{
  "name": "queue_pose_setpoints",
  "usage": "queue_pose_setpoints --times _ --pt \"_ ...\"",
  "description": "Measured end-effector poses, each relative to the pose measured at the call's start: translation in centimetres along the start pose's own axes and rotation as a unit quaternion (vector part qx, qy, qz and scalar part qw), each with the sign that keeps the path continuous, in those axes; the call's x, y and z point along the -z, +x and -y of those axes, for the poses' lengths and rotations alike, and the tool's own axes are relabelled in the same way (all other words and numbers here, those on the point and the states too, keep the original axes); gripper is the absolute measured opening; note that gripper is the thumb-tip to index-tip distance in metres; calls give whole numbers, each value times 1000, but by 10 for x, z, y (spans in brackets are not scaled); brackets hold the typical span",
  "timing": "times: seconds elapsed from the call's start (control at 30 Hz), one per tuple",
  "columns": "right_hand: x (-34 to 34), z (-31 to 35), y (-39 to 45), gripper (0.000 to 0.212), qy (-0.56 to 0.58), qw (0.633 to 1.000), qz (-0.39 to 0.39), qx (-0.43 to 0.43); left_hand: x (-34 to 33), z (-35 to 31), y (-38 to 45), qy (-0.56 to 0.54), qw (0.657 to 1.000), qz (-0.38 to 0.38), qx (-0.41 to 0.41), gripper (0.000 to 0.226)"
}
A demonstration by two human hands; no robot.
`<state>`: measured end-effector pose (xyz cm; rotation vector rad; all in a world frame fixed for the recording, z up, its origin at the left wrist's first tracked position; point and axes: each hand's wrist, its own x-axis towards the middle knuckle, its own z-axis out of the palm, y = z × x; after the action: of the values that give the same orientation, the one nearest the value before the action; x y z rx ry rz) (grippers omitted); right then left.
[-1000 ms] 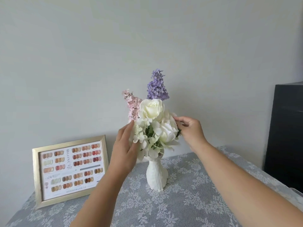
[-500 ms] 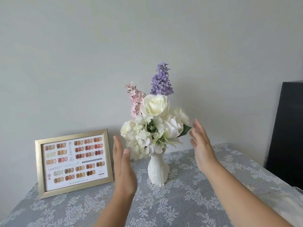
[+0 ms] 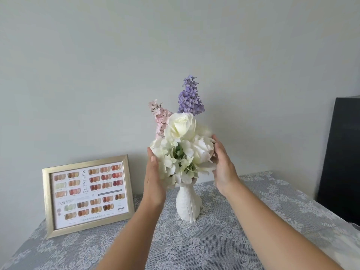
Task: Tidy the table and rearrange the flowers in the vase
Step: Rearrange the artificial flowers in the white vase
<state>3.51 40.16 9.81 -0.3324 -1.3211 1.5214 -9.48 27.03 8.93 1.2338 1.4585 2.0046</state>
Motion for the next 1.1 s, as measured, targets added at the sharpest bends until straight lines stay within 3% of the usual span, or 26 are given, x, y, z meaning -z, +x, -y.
queue_pose_setpoints --times 0.17,0.27,0.47,0.63,0.77,0.9,1.1 --pt "24 -20 -21 30 -10 998 -65 -20 13 28 -20 -15 999 -38 9 64" --pt "36 -46 -33 37 -28 994 -85 -59 15 49 -34 -15 997 -58 53 66" --pt "31 -103 -55 44 -143 969 -40 -196 6 84 -63 33 986 20 163 83" --pt "14 -113 -61 40 -154 966 10 -210 -7 96 -72 98 973 88 188 42" --pt "11 -114 -56 36 -171 963 17 -208 -16 107 -64 189 958 116 181 88" --pt "10 -122 -52 46 -222 958 9 -182 -15 115 -55 205 960 110 159 89" --pt "2 -136 -43 44 -287 945 -1 -157 -3 121 -33 192 961 73 183 94"
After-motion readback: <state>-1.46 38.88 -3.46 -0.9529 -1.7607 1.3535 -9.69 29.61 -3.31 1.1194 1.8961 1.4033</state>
